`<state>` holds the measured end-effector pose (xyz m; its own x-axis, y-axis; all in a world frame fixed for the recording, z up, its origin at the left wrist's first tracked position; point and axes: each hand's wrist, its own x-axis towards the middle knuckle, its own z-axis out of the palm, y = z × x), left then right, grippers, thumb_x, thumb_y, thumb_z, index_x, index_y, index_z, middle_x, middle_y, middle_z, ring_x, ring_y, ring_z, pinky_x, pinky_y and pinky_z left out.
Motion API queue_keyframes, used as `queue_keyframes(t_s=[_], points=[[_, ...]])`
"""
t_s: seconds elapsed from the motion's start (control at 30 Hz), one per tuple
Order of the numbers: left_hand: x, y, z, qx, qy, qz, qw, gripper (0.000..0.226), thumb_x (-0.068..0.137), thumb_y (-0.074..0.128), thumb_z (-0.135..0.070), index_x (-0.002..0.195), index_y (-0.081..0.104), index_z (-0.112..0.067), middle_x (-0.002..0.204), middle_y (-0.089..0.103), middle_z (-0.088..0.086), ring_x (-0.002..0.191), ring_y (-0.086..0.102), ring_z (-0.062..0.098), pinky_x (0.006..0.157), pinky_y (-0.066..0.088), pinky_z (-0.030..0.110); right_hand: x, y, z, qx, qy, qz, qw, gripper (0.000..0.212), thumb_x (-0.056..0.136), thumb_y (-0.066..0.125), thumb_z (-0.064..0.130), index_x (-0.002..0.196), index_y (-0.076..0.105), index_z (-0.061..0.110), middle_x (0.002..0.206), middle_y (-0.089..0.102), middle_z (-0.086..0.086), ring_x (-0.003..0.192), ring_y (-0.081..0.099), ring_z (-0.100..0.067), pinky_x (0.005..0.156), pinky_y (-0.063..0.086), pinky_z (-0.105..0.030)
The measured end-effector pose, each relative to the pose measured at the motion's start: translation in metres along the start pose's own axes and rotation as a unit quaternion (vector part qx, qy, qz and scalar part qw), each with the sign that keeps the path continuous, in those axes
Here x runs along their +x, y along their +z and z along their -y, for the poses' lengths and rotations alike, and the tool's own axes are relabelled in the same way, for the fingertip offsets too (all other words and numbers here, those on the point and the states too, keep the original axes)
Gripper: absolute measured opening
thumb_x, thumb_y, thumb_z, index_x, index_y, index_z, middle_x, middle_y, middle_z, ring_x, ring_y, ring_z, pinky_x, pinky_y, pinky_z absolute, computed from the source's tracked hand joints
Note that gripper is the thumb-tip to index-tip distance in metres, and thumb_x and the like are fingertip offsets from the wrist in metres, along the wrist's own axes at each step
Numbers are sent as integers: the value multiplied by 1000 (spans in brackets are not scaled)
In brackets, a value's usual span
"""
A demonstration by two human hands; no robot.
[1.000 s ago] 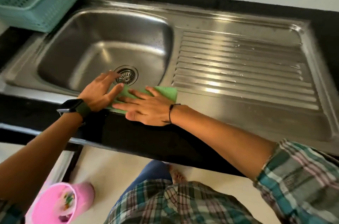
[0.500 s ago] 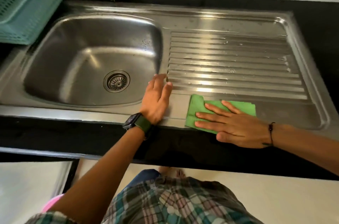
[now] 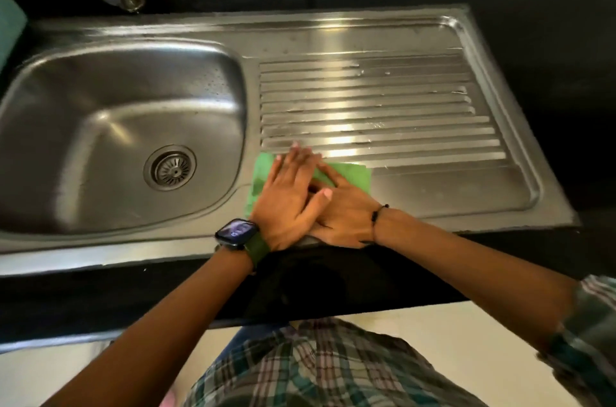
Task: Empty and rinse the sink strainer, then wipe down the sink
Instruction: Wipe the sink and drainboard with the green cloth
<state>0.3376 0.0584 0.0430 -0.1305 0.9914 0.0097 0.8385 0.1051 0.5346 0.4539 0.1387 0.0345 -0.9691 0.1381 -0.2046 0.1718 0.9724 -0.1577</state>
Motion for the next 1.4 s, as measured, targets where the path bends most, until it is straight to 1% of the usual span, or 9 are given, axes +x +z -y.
queue_keyframes(t_s=[0.2,0.3,0.43,0.57,0.7,0.83,1.03,1.27,1.4], points=[[5,7,-3,61,92,41,993,75,82,11,-55,144,18,-14,155,13,7,140,-7,9,116,-9,33,-131,-4,-76,33,138,60,988,42,90,-3,56,129,-15,64,145,-21,34,139,-25,-3,111,-24,-41],[6,7,-3,41,70,33,996,75,81,11,-56,144,16,-15,156,11,6,141,-6,10,117,-8,33,-195,-15,-106,47,213,108,970,45,86,1,61,129,-12,64,148,-16,31,137,-26,1,107,-30,-32],[11,12,-7,70,72,65,993,78,81,7,-59,146,4,-15,157,2,6,143,-9,14,119,-5,35,-194,-16,-104,103,187,141,967,69,68,-9,83,132,-3,57,151,-15,22,135,-33,-4,111,-24,-33],[15,17,-8,65,86,79,991,75,84,12,-57,146,1,-16,157,-1,6,143,-10,13,118,-7,32,-168,-15,-85,109,179,116,971,52,84,10,68,133,-2,54,150,-17,20,136,-34,-12,115,-20,-41],[17,18,-13,62,132,70,987,75,85,11,-57,146,6,-13,156,3,8,143,-7,13,118,-6,32,-109,-17,-40,98,139,103,980,50,96,27,48,142,8,45,155,-4,16,141,-24,-19,115,-17,-44],[18,15,-15,3,148,5,989,72,84,16,-48,142,20,-6,154,16,13,142,1,17,119,3,41,-51,-12,6,114,137,62,982,49,98,25,41,144,24,23,156,18,0,145,-10,-20,118,-10,-45],[24,18,-23,27,193,45,980,77,82,15,-53,142,21,-6,154,14,12,141,-3,17,116,-4,36,-97,-5,9,113,240,27,964,47,98,18,43,144,16,36,156,9,13,145,-3,-17,116,-2,-47],[57,49,-49,75,276,96,953,80,79,2,-59,145,8,-15,156,2,7,137,-16,11,113,-13,29,-190,-16,-47,106,437,-39,892,41,99,27,36,136,43,27,146,41,3,136,34,-16,115,25,-39],[80,63,-55,73,291,116,947,79,80,5,-58,145,10,-14,156,6,8,139,-11,11,112,-11,29,-208,-20,-81,48,555,-27,830,35,98,27,38,127,45,29,136,47,-11,128,39,-26,106,31,-45]])
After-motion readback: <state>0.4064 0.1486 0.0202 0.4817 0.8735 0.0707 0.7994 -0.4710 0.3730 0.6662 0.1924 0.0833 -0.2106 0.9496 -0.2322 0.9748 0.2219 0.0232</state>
